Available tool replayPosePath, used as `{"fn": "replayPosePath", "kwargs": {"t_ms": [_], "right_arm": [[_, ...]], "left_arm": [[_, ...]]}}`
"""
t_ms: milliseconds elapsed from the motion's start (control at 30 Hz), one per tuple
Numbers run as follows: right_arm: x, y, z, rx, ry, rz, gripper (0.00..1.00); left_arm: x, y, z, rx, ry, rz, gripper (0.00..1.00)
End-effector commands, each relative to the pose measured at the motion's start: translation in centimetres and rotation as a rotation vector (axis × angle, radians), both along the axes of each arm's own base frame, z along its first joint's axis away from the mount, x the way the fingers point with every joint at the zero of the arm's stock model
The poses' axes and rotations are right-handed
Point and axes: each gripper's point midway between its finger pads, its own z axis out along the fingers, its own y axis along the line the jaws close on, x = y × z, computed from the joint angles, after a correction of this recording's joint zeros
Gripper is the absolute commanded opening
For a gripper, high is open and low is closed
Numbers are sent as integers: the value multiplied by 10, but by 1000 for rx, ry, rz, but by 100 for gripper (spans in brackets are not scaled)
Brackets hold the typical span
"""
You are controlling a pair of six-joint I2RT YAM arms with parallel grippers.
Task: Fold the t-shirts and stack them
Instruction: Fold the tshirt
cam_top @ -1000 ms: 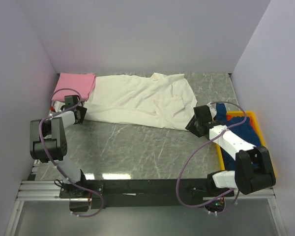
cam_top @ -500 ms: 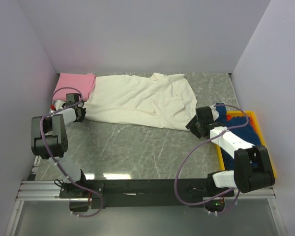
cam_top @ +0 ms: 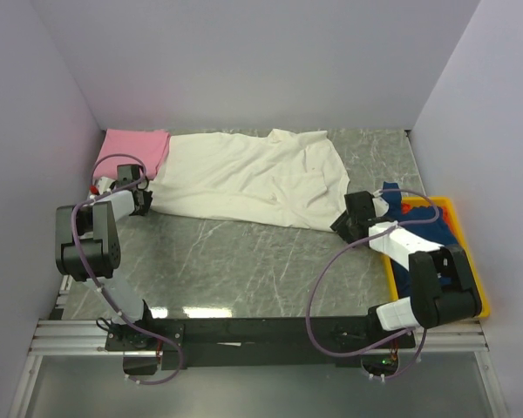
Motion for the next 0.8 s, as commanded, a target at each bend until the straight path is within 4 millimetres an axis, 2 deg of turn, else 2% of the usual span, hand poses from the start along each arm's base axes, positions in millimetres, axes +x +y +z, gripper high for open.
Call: {"fn": "replayPosePath", "kwargs": {"t_ms": [0, 200, 233, 267, 300, 333, 467, 533, 567, 733, 767], "right_arm": [[22, -7, 9, -20, -60, -50, 51], [27, -10, 6, -42, -29, -62, 36], [28, -11, 7, -50, -27, -64, 25], [29, -14, 6, -65, -23, -69, 19], [31, -15, 9, -71, -21, -72, 2], [31, -16, 9, -78, -16, -70, 0], [28, -15, 23, -67, -28, -58, 0], [20, -13, 24, -56, -22, -43, 0], [18, -12, 32, -49, -43, -37, 0], [-4, -11, 35, -26, -15, -12, 0], [-6, -10, 39, -19, -25, -9, 0]], "left_arm": [[-24, -2, -20, 2, 124, -14, 1], [-26, -5, -22, -12, 125, -19, 1], [-26, -5, -22, -13, 126, -19, 1], [-27, -5, -21, -13, 124, -19, 1], [-28, -5, -21, -9, 128, -18, 1], [-28, -5, -19, -10, 128, -17, 1], [-38, -3, -14, 0, 152, 1, 1], [-43, 0, -12, 12, 167, 16, 1], [-44, 1, -9, 15, 166, 21, 1], [-70, 2, -7, 20, 215, 52, 1], [-72, 4, 1, 29, 199, 60, 1]]}}
